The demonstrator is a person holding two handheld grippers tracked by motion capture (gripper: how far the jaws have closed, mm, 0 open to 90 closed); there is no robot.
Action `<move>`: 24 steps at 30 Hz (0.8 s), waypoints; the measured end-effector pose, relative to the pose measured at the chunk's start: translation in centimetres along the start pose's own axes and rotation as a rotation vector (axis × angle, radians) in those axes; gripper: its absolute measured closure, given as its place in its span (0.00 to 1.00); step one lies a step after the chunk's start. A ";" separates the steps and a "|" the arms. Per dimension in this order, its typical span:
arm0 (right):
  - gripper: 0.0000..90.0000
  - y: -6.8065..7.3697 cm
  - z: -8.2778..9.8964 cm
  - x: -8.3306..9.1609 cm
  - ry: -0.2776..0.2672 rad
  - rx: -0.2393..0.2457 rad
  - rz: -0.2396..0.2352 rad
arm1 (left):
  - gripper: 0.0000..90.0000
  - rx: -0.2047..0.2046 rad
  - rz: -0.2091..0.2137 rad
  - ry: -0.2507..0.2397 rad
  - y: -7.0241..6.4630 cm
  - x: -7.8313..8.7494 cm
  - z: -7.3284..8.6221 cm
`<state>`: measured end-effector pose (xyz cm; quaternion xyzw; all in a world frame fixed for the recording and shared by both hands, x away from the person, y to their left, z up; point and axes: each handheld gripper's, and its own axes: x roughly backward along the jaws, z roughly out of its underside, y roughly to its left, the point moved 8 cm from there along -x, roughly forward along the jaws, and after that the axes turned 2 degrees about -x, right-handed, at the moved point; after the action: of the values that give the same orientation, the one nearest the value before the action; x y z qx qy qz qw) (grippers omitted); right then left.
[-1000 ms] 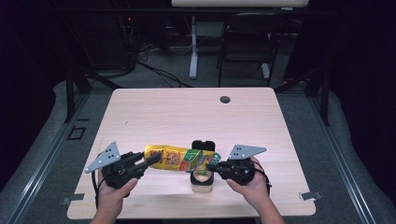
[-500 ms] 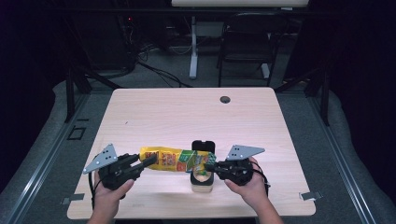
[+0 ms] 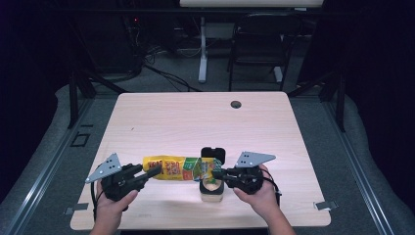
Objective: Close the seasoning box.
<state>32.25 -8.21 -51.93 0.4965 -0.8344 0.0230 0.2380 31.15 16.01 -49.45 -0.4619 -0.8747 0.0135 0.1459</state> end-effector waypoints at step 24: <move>0.93 0.3 -0.4 -0.5 0.010 0.011 -0.021 | 0.78 0.026 0.000 0.015 0.8 0.6 1.7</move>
<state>32.38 -7.51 -51.76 0.5064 -0.8279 0.0275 0.2396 31.04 17.16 -51.10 -0.4601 -0.8733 0.0214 0.1585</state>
